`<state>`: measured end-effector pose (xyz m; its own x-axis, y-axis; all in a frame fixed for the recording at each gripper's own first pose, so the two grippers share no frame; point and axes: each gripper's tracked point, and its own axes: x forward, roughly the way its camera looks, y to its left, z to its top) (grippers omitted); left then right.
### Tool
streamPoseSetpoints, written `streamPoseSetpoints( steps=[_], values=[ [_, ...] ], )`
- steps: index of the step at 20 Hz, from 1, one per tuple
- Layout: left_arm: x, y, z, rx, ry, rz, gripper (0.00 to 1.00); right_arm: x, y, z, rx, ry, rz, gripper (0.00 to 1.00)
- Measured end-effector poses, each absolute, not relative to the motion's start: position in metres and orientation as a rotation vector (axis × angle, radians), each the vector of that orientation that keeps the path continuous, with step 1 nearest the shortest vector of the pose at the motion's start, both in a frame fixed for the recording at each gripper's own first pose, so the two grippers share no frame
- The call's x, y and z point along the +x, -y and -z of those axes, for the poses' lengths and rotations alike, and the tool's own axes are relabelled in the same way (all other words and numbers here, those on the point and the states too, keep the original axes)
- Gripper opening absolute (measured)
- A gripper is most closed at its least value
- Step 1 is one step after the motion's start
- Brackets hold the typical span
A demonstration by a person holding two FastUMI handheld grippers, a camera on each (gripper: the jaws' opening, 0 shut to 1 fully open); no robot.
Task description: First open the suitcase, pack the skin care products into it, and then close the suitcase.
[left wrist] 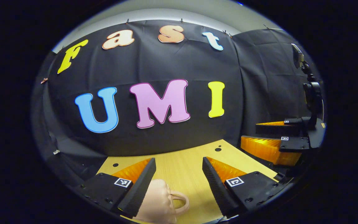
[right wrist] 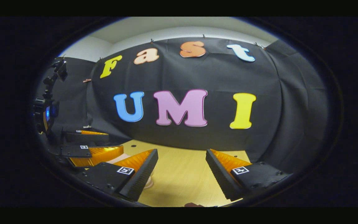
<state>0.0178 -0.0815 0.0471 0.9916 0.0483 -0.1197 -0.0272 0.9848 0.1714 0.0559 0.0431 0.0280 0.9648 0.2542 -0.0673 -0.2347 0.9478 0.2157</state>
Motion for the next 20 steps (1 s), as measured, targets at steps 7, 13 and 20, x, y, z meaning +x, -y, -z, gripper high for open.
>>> streamPoseSetpoints(
  steps=[7, 13, 20],
  values=[
    [-0.004, 0.057, -0.08, 0.169, -0.029, -0.076, 0.94, 0.063, -0.056, -0.071, 0.178, 0.042, -0.2, 0.98],
    [-0.009, 0.044, -0.092, 0.116, -0.003, -0.087, 0.94, 0.058, -0.071, -0.089, 0.15, 0.094, -0.218, 0.98],
    [-0.005, 0.029, -0.099, 0.035, 0.016, -0.094, 0.94, 0.057, -0.085, -0.097, 0.138, 0.123, -0.24, 1.0]
  ],
)
